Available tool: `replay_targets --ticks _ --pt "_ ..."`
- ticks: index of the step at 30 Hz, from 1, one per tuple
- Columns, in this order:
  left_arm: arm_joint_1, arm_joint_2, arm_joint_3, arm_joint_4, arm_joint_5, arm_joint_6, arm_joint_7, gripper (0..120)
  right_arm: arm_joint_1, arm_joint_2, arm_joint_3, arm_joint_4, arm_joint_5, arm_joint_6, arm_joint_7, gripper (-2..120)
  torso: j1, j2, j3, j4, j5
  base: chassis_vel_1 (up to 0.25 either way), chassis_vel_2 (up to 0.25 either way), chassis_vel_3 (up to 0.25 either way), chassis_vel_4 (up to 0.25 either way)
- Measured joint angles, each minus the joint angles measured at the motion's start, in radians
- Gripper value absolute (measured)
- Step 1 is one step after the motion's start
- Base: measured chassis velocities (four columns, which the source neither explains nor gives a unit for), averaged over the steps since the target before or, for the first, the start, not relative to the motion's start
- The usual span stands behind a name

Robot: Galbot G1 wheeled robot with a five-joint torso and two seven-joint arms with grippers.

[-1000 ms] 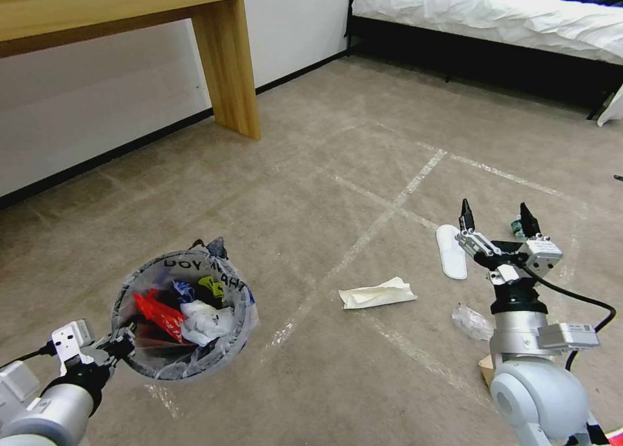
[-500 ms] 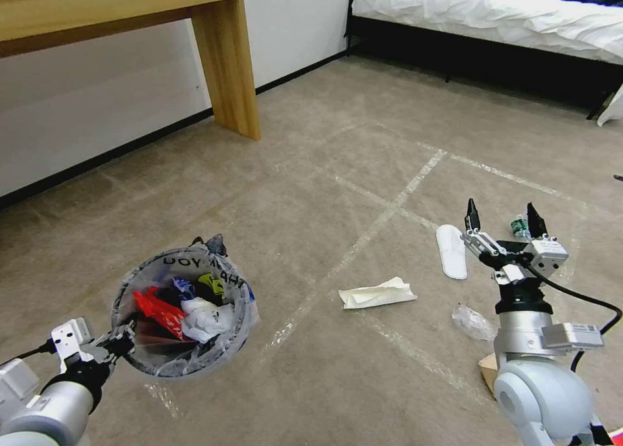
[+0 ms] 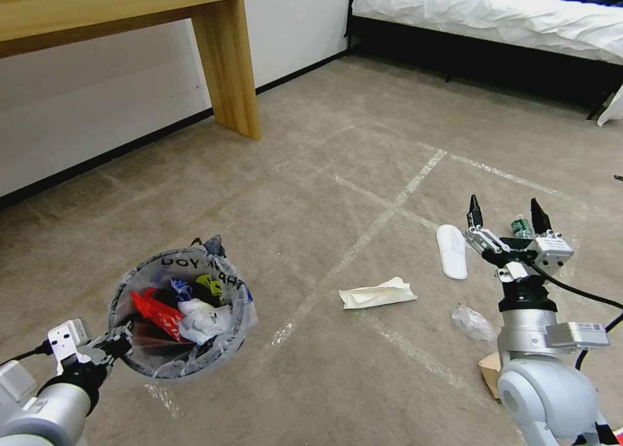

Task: Pick up the trash bin and place the garbage on the floor into it.

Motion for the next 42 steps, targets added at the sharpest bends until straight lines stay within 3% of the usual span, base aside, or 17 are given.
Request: replay_targets --ticks 8,42 --pt "-0.004 -0.016 0.011 -0.001 0.02 0.0 0.014 1 -0.015 0.014 0.008 0.007 -0.018 0.008 0.0 100 0.0 0.0 0.0 0.0001 0.0 0.0 0.0 0.0 0.0" --pt "0.015 -0.005 -0.014 -0.01 0.021 -0.01 0.02 1 -0.03 0.014 0.019 0.027 -0.021 -0.002 0.0 100 0.0 0.0 0.0 0.0001 0.0 -0.002 -0.001 -0.001 -0.001"
